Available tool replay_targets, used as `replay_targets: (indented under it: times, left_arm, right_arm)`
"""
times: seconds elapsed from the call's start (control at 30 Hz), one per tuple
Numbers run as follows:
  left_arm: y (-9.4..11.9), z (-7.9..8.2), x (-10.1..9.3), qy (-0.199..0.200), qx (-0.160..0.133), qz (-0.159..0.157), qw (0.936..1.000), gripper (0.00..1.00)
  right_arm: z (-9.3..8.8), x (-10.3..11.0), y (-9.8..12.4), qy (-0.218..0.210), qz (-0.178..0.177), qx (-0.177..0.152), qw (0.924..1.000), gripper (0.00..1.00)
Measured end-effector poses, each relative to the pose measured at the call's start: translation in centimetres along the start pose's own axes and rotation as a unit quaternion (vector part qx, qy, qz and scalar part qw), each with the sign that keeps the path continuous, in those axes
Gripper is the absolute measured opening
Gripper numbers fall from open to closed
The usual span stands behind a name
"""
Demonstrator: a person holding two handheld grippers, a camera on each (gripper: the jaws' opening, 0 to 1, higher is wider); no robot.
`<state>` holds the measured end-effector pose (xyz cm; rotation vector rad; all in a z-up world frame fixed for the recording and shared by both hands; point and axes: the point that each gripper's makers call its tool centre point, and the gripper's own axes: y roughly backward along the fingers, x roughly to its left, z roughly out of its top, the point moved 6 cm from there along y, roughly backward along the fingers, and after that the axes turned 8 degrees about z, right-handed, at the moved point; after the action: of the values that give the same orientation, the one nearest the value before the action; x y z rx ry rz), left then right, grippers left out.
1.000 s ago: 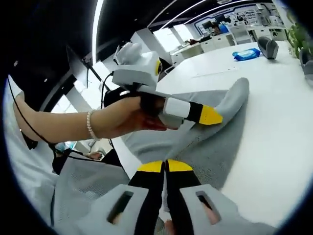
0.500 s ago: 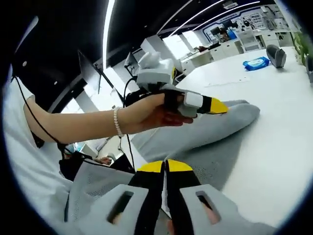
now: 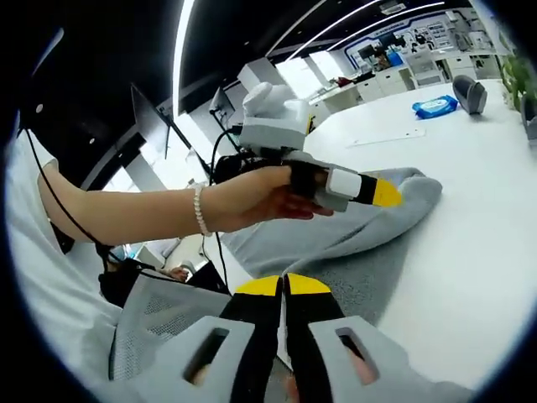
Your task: Fold the towel on the table until its edges align and the towel forms a compact rectangular stack.
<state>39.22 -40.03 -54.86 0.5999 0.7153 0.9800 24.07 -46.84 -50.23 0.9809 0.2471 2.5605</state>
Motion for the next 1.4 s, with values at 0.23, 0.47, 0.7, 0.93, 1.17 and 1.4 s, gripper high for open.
replay_targets:
  times: [0.23, 0.47, 0.7, 0.93, 1.17, 1.4]
  left_arm:
    - [-0.9, -0.5, -0.2, 0.014, 0.015, -0.005, 0.9998, 0.30]
    - [-1.7, -0.9, -0.1, 0.026, 0.029, -0.003, 0.9993, 0.13]
    - [-1.5, 0.1, -0.7, 0.068, 0.024, -0.027, 0.9971, 0.02]
    - [-1.1, 0.8, -1.6, 0.076, 0.013, -0.043, 0.9961, 0.02]
    - [-0.6, 2.8, -2.9, 0.092, -0.001, -0.059, 0.9940, 0.02]
    - [0.1, 5.5, -4.8, 0.070, -0.027, -0.074, 0.9944, 0.01]
  right_arm:
    - [0.2, 0.1, -0.2, 0.002, 0.001, 0.001, 1.0000, 0.00]
    - [0.0, 0.2, -0.4, 0.001, 0.004, 0.005, 1.0000, 0.00]
    - [0.1, 0.4, -0.2, 0.004, 0.005, 0.006, 1.0000, 0.00]
    - [0.5, 0.4, 0.6, 0.007, 0.000, 0.000, 1.0000, 0.00]
    - [0.9, 0.4, 1.7, 0.013, -0.007, -0.004, 0.9999, 0.00]
    - [1.8, 0.2, 3.4, 0.023, -0.018, -0.020, 0.9994, 0.00]
